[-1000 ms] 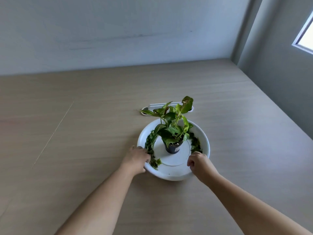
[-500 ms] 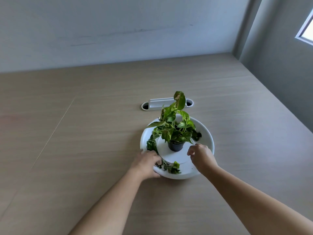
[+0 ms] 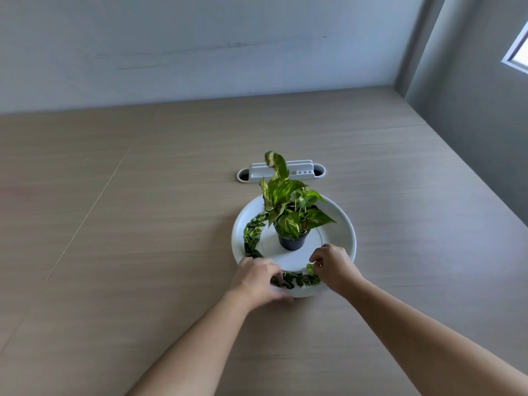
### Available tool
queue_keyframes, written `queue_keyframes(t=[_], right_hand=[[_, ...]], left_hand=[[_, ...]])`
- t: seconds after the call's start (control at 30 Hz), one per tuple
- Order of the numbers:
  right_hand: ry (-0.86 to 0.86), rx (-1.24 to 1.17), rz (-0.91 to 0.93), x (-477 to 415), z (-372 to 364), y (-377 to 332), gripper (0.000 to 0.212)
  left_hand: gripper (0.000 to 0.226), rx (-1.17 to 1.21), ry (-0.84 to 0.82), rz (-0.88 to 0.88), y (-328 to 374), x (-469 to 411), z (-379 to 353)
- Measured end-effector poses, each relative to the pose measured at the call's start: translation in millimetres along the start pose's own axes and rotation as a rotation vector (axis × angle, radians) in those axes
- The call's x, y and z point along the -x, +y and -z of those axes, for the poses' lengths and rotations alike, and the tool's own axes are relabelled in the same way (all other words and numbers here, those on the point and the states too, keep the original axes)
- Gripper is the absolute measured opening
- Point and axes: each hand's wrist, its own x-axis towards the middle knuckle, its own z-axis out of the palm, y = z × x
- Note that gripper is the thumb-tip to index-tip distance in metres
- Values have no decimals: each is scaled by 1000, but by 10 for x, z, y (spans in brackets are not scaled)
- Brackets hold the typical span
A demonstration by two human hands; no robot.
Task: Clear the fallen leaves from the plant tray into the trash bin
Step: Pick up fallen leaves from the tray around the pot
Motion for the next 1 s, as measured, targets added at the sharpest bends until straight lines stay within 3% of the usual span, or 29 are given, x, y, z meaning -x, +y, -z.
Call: queue_keyframes(t=[0.1, 0.23, 0.37, 0.57, 1.0], right_hand=[[-49, 20, 14, -14, 25, 27, 24], [-179, 159, 59, -24, 12, -5, 23], [-245, 296, 72, -59, -90, -66, 23], [-258, 262, 44, -112, -178, -47, 19], [20, -144, -175, -32, 168, -141, 23]], left_hand=[[52, 99, 28, 66, -43, -100, 126], [47, -13, -68, 84, 66, -213, 141], [28, -67, -91, 85, 173, -251, 71], [23, 46, -45, 68, 148, -307, -52], [15, 426, 187, 187, -11, -293, 183]])
